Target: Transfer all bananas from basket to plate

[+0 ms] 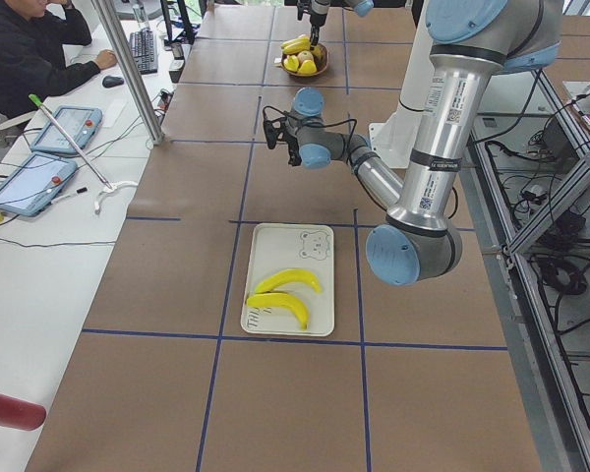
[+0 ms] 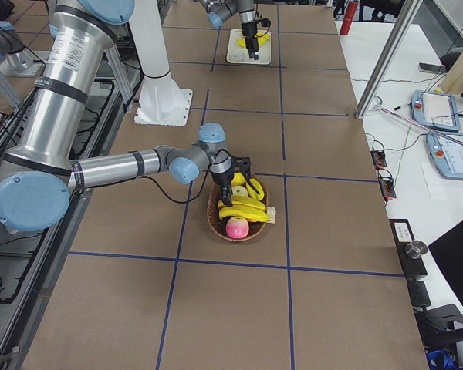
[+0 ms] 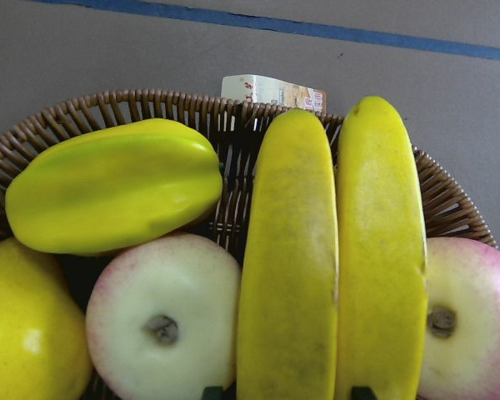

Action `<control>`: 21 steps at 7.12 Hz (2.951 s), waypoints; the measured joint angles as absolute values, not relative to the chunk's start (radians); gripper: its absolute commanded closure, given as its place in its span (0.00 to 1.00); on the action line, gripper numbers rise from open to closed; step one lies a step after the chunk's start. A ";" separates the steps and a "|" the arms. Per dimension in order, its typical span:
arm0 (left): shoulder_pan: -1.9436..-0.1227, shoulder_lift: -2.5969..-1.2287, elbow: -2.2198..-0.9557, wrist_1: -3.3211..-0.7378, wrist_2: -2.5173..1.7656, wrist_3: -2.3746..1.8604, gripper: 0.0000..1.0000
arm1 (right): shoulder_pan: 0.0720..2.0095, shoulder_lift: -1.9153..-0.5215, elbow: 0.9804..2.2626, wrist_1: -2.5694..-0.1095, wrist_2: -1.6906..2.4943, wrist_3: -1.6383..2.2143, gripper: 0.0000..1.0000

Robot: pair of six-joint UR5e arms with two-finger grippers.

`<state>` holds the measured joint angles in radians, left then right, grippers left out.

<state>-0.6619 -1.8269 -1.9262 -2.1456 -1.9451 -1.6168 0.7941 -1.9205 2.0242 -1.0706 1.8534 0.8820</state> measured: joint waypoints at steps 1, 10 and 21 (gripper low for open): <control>-0.662 -1.827 -1.926 -2.145 -1.945 -1.617 0.01 | 0.799 -1.921 2.025 -1.071 1.855 0.874 0.99; -0.661 -1.832 -1.925 -2.146 -1.945 -1.617 0.01 | 1.021 -1.599 2.082 -1.054 2.429 1.056 1.00; -0.521 -2.110 -1.767 -2.471 -1.817 -2.000 0.01 | 0.392 -1.224 2.104 -0.972 1.794 1.449 1.00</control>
<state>-0.5214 -2.1095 -1.7671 -2.4708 -1.8169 -2.0000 0.3922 -1.2244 2.1041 -0.9721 1.7938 1.4491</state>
